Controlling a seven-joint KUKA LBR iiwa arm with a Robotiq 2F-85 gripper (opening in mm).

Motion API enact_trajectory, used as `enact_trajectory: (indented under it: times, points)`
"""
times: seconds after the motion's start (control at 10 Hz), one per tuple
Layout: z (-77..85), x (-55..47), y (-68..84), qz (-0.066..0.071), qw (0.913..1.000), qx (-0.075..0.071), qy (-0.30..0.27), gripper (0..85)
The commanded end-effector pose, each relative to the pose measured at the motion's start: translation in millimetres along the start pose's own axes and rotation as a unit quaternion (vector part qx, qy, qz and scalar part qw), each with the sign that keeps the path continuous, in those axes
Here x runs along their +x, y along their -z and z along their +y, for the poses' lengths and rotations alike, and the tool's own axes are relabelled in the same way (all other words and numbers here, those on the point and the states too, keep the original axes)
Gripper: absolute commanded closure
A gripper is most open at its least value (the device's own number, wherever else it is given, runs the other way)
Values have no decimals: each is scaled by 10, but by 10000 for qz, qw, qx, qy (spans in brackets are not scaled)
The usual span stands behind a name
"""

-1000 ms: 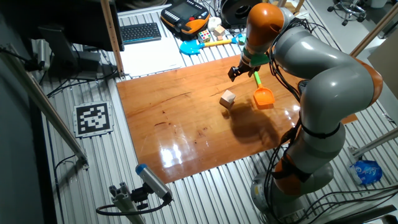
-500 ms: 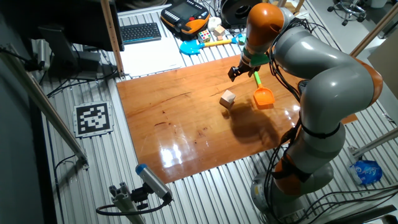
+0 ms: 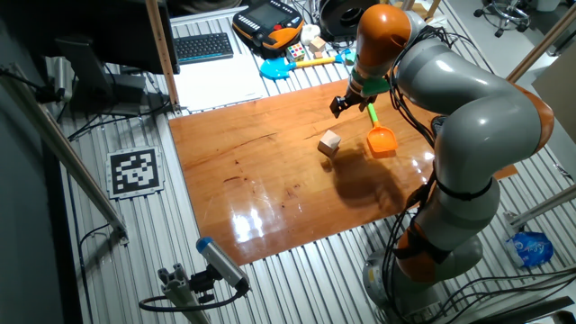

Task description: Use a shovel to scoop up an object

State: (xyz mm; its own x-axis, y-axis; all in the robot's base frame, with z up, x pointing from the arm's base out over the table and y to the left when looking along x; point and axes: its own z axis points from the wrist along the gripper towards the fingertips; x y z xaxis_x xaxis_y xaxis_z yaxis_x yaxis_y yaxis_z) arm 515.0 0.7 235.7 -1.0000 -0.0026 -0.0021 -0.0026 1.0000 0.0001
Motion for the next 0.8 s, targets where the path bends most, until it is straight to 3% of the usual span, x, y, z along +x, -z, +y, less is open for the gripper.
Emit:
enact_trajectory:
  times: [0.0, 0.5, 0.7]
  points:
    - [0, 1, 0, 277, 9913, -165, -1274, 850]
    - [32, -6, 23, 248, 9924, -132, -1200, 850]
    - [25, -8, 19, 164, 9933, -143, -1133, 850]
